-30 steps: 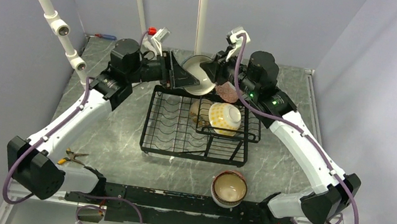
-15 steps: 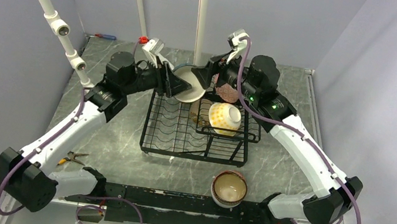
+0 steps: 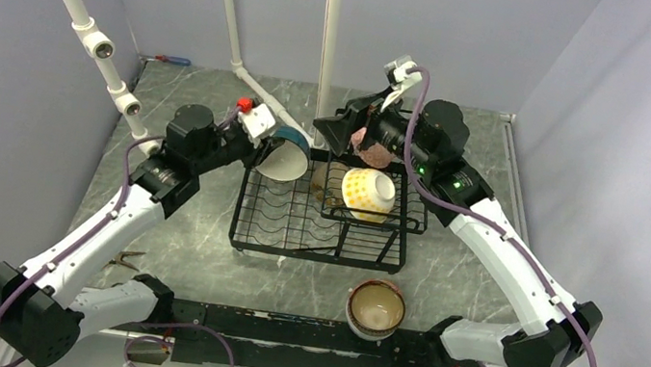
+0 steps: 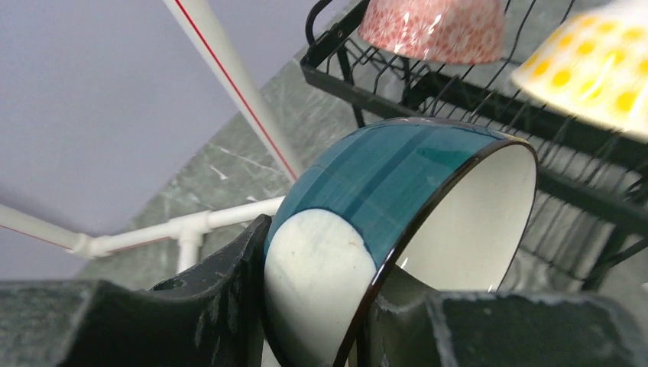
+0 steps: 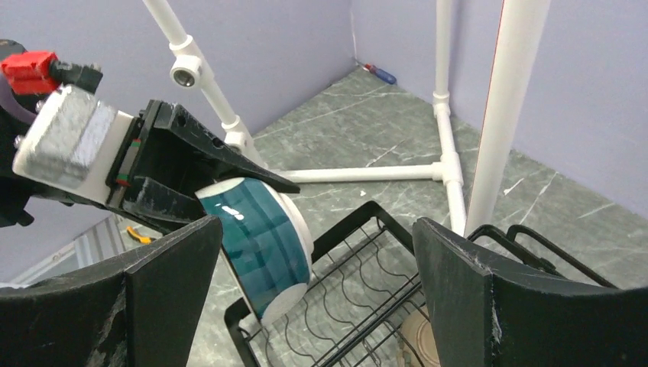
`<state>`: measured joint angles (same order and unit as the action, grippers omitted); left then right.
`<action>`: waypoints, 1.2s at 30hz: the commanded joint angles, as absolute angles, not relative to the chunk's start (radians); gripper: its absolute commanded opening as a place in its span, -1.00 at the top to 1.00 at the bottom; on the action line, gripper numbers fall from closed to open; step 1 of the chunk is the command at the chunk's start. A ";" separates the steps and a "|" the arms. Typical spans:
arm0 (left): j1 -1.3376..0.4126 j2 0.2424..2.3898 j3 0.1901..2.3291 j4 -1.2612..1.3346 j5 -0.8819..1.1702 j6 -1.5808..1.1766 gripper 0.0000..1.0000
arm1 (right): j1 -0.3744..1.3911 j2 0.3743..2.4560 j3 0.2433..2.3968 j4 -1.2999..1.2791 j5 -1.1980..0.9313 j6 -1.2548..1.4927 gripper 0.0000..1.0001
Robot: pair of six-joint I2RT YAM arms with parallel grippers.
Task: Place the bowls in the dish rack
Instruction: Adjust the bowl.
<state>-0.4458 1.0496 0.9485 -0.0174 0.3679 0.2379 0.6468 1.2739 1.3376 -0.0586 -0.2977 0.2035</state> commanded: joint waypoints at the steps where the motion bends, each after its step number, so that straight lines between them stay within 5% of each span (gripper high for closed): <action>1: -0.449 1.025 0.951 0.098 0.337 0.467 0.95 | 0.645 1.256 1.327 -0.003 -0.344 0.249 -0.99; 12: -0.449 1.091 1.166 -0.031 0.258 0.097 0.95 | 0.675 1.384 1.403 -0.100 -0.431 0.198 -0.98; 17: -0.451 1.107 1.219 -0.076 0.305 0.006 0.95 | 0.697 1.485 1.504 -0.178 -0.293 0.184 -0.73; 21: -0.451 1.090 1.200 -0.043 0.377 -0.032 0.95 | 0.698 1.503 1.543 -0.157 -0.196 0.160 -0.19; 22: -0.451 1.088 1.193 -0.039 0.394 -0.033 0.95 | 0.697 1.497 1.539 -0.136 -0.182 0.157 0.18; 23: -0.451 1.088 1.194 -0.040 0.412 -0.032 0.95 | 0.697 1.494 1.536 -0.116 -0.163 0.153 0.91; 25: -0.451 1.092 1.196 -0.047 0.425 -0.045 0.90 | 0.694 1.487 1.523 -0.086 -0.121 0.144 1.00; 28: -0.451 1.092 1.189 -0.042 0.415 -0.106 0.43 | 0.667 1.475 1.499 -0.060 -0.114 0.155 1.00; 31: -0.448 1.094 1.194 -0.056 0.417 -0.159 -0.35 | 0.620 1.457 1.481 -0.043 -0.191 0.180 1.00; 36: -0.398 1.116 1.227 -0.099 0.591 -0.262 -0.69 | 0.590 1.414 1.453 -0.034 -0.278 0.174 1.00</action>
<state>-0.4404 1.1290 1.1736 -0.0803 0.3859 -0.1593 0.6312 1.5005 1.4437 -0.1406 -0.2081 0.1852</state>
